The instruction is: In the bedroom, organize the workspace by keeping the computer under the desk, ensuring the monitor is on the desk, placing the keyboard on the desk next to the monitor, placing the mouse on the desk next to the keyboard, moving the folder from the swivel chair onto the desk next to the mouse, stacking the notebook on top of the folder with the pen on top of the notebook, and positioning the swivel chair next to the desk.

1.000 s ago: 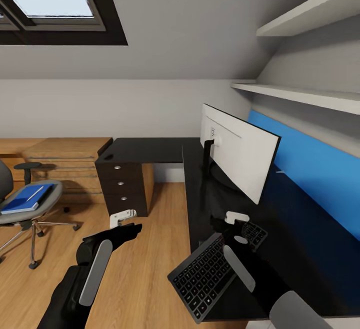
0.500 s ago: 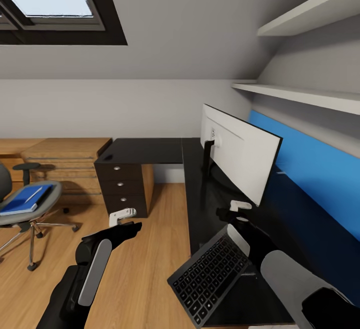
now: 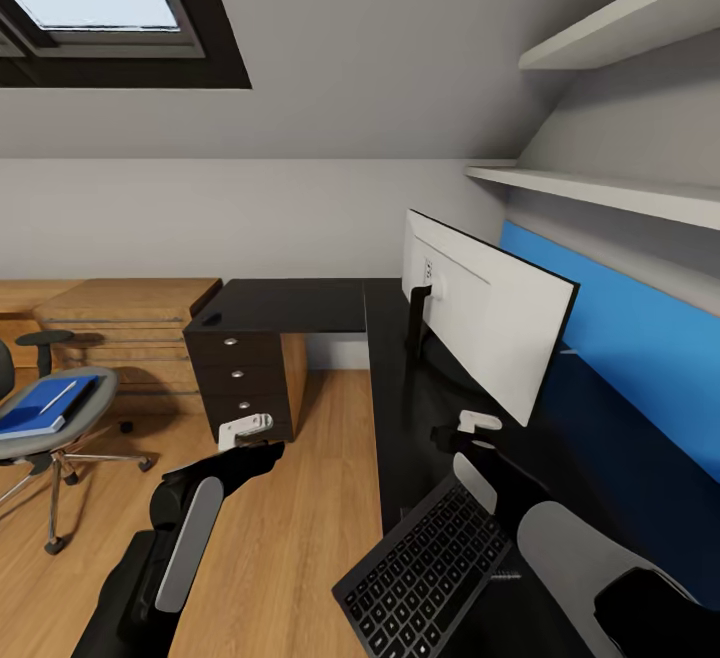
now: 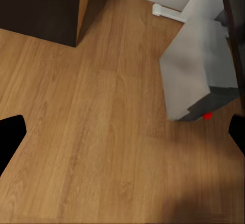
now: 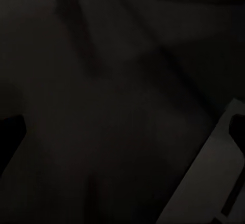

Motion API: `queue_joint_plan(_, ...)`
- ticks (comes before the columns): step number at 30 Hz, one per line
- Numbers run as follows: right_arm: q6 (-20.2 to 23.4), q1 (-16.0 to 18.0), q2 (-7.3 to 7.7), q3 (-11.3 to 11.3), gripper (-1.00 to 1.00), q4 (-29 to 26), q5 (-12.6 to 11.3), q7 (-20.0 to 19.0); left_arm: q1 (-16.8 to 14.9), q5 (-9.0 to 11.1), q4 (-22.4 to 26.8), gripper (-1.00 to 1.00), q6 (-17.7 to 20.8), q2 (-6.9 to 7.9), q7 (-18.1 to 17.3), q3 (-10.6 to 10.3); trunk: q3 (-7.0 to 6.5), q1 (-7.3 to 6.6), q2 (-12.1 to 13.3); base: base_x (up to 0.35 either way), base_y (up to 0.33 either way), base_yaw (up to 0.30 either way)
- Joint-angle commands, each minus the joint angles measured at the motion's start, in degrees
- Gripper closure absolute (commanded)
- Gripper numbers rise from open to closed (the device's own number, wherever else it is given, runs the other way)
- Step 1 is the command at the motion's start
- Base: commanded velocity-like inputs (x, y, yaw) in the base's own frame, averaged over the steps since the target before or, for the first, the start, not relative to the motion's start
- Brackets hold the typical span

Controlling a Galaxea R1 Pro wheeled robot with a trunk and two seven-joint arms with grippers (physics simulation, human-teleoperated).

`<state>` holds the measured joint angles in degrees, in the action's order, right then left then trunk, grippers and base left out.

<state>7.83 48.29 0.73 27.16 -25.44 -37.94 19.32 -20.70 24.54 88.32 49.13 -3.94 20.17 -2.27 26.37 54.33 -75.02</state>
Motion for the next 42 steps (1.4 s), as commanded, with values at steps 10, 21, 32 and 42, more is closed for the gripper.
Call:
queue_joint_plan(10, 0.72, -0.04, -0.28, 0.2, -1.0, 0.63, -1.05, 0.91, -0.04, 0.54, 1.91, -1.0, 0.38, -0.4, 0.61, -0.08, 1.14, 1.31, -2.43, 0.002, 0.0, 0.0)
queue_joint_plan(21, 0.6, -0.04, -1.13, 0.26, -1.0, -0.11, -0.33, 0.89, -0.04, 0.58, 1.93, -1.0, 0.27, -0.5, 0.6, 0.04, 1.14, 1.31, -2.43, 0.0, 0.0, 0.0)
queue_joint_plan(32, 0.61, -0.04, -1.26, 0.38, -1.0, -0.22, -0.21, 0.7, -0.04, 0.6, 1.77, -1.0, 0.25, -0.44, 0.66, -0.01, 1.14, 1.31, -2.43, 0.0, 0.0, 0.0)
queue_joint_plan(42, 0.61, -0.04, -1.48, 0.67, -1.0, -0.31, -0.28, 0.25, -0.04, 0.6, 1.77, -1.0, 0.26, -0.45, 0.66, -0.01, 1.14, 1.31, -2.43, 0.0, 0.0, 0.0)
